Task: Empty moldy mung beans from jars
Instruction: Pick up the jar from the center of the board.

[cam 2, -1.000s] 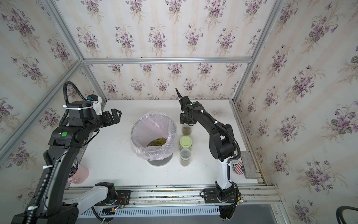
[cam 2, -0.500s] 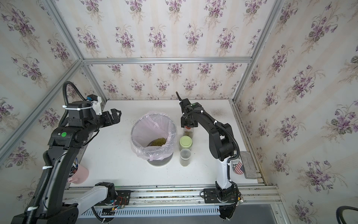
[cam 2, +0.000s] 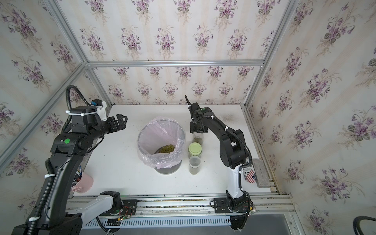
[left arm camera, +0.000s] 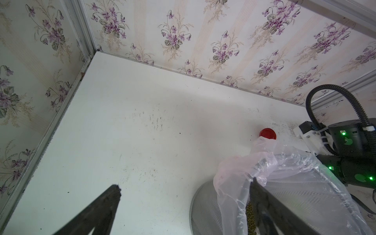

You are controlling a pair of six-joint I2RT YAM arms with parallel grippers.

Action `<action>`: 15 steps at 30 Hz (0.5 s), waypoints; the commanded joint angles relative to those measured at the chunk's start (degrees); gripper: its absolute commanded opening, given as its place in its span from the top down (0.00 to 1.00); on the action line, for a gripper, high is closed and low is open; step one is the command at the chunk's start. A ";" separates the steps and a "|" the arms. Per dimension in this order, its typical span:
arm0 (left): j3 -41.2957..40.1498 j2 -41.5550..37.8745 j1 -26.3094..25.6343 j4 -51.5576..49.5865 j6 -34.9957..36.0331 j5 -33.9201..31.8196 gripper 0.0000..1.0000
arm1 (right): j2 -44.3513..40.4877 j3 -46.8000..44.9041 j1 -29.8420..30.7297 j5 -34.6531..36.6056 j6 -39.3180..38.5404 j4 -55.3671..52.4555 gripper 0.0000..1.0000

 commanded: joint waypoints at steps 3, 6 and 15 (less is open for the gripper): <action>0.58 0.14 -0.04 0.96 0.33 -0.05 0.00 | -0.18 0.54 0.04 1.68 0.97 -2.44 0.25; 0.57 0.10 -0.03 1.00 0.29 -0.03 0.00 | -0.65 0.33 -0.02 1.67 1.19 -3.11 0.23; 0.68 0.03 -0.05 0.98 0.33 0.04 0.00 | -3.73 -3.09 0.11 0.40 1.19 -2.90 0.20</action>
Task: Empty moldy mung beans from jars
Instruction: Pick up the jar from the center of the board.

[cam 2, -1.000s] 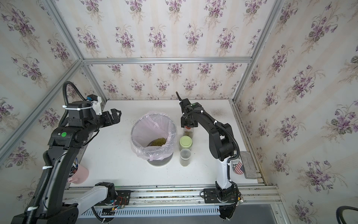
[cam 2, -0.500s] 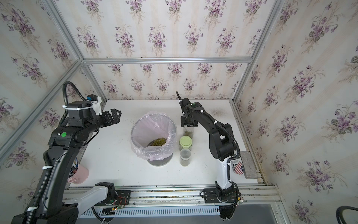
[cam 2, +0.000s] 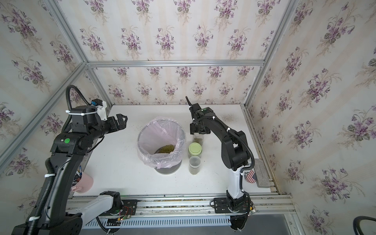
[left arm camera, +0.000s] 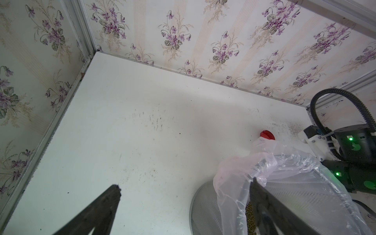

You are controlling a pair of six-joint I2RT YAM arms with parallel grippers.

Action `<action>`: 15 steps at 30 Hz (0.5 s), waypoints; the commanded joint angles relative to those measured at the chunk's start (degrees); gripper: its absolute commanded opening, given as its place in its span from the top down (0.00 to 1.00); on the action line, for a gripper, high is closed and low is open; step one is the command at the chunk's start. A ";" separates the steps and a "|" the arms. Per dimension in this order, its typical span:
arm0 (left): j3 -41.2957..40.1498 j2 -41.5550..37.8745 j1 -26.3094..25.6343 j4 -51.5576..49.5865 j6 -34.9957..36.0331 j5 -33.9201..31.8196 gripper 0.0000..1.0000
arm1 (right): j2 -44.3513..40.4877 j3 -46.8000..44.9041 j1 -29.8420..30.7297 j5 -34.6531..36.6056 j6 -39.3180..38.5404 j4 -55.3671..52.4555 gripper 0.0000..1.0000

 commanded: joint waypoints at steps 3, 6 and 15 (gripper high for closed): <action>0.58 0.03 -0.03 0.98 0.23 0.30 0.00 | -1.40 -2.04 0.22 -1.02 0.57 -0.47 0.19; 0.53 -0.05 -0.04 1.03 0.16 0.33 0.00 | -1.84 -3.29 0.23 -2.16 0.65 0.04 0.19; 0.25 -0.32 -0.05 0.96 0.24 0.06 0.00 | -2.56 -4.64 0.49 -2.02 1.05 0.21 0.20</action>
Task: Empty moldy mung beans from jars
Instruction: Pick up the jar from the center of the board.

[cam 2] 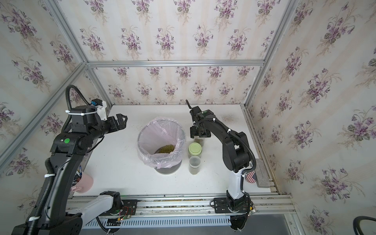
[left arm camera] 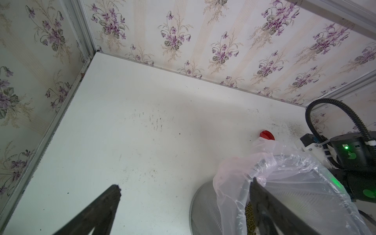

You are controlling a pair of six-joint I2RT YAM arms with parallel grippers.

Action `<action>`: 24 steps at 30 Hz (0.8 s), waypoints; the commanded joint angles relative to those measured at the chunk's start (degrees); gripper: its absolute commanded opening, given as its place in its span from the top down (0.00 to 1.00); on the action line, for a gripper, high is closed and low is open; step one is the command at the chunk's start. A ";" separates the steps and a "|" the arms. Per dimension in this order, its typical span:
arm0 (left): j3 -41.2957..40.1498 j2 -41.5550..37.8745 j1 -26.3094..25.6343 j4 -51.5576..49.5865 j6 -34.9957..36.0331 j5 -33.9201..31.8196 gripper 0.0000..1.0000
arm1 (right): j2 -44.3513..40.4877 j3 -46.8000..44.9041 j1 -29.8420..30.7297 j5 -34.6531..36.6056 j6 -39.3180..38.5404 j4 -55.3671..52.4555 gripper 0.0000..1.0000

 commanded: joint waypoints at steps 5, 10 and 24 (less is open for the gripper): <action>0.17 -0.34 0.01 0.96 0.21 -0.34 0.01 | -0.59 -0.40 0.07 0.38 0.99 0.13 0.27; 0.27 -0.34 -0.03 0.96 0.17 -0.43 0.00 | -0.65 0.29 -0.01 0.32 1.22 0.31 0.36; 4.17 0.20 -0.03 -0.30 1.70 1.03 0.00 | -0.27 11.18 -1.01 0.02 0.61 -3.41 0.40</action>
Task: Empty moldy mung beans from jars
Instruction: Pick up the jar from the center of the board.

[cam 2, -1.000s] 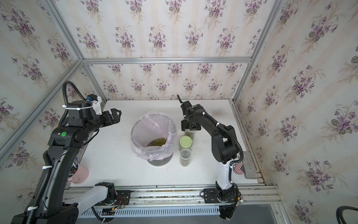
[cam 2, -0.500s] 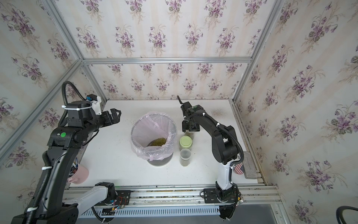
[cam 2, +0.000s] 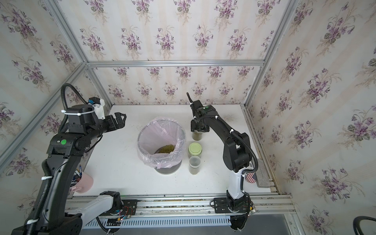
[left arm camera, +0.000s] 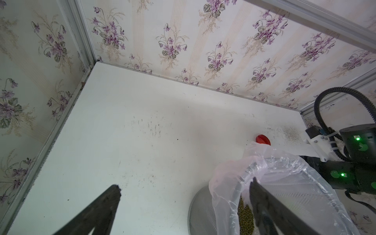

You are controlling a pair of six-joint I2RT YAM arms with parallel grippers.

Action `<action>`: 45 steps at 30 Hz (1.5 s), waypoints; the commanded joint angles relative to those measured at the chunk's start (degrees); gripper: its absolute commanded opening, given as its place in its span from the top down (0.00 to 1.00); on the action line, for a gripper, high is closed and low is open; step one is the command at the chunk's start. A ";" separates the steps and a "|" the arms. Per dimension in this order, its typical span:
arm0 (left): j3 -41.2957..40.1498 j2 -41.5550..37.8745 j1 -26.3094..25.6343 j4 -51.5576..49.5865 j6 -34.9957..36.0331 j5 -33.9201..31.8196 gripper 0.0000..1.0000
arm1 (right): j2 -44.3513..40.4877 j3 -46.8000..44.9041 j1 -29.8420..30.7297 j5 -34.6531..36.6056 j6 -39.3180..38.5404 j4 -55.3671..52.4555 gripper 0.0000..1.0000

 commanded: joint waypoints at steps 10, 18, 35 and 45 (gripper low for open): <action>9.51 1.67 -0.01 -0.95 0.94 4.03 0.00 | 0.84 19.78 -0.43 -1.46 -0.90 -8.33 0.41; 13.21 2.75 -0.10 -0.87 1.57 1.78 0.01 | 1.16 29.52 -0.70 -3.84 -1.60 -10.69 0.41; 23.61 10.43 -2.07 -1.97 13.48 24.09 0.00 | -1.45 38.08 -1.59 -17.58 -1.02 -8.68 0.42; 26.83 11.17 -13.33 -2.11 31.68 27.79 0.00 | -7.28 37.14 -1.55 -32.50 0.16 -4.33 0.43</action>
